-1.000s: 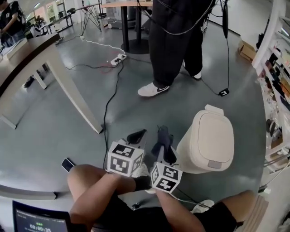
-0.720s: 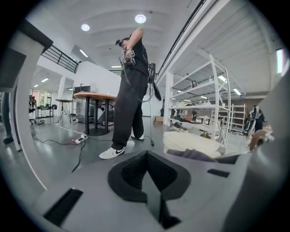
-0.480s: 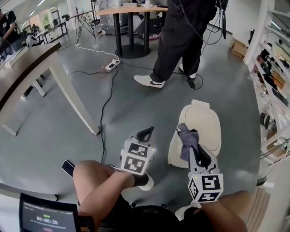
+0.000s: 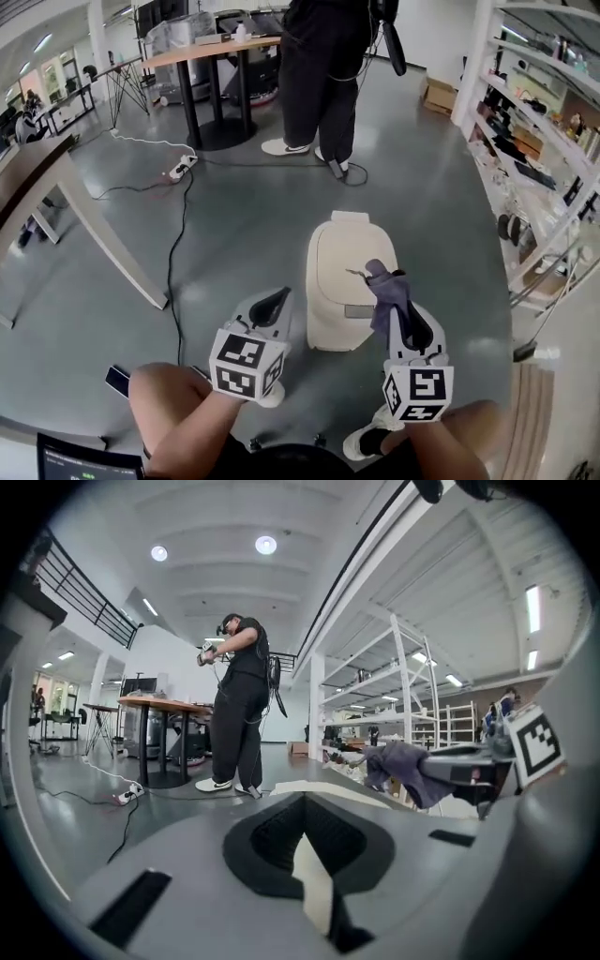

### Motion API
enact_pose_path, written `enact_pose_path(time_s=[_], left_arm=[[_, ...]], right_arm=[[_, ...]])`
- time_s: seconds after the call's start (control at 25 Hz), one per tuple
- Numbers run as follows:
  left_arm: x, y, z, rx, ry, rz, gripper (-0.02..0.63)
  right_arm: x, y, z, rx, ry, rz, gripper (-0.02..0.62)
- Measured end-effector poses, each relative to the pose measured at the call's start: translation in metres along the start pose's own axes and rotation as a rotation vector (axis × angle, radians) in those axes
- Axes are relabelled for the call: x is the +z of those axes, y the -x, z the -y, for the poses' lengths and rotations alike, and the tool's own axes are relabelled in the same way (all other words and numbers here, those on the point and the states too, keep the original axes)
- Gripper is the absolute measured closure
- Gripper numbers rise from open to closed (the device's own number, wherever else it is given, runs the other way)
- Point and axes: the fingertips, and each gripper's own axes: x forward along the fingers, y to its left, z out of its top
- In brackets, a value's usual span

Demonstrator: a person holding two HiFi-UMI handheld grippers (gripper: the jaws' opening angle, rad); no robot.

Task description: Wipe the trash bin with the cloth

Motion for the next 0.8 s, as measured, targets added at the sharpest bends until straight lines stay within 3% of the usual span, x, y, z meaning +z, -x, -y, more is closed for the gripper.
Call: enact_pose_path(time_s=[0.16, 0.28, 0.4, 0.8], left_arm=[[0.026, 0.007, 0.027, -0.027, -0.01, 0.068, 0.609], [0.036, 0.02, 0.035, -0.035, -0.016, 0.097, 0.609], [0.036, 0.024, 0.045, -0.039, -0.021, 0.106, 0.609], [0.034, 0.031, 0.053, -0.05, -0.033, 0.101, 0.609]], right_arm=[[-0.005, 0.012, 0.019, -0.027, -0.082, -0.012, 0.515], [0.002, 0.013, 0.012, 0.0, -0.072, 0.011, 0.515], [0.005, 0.014, 0.011, -0.002, -0.029, 0.02, 0.515], [0.008, 0.029, 0.01, -0.033, -0.076, 0.075, 0.518]])
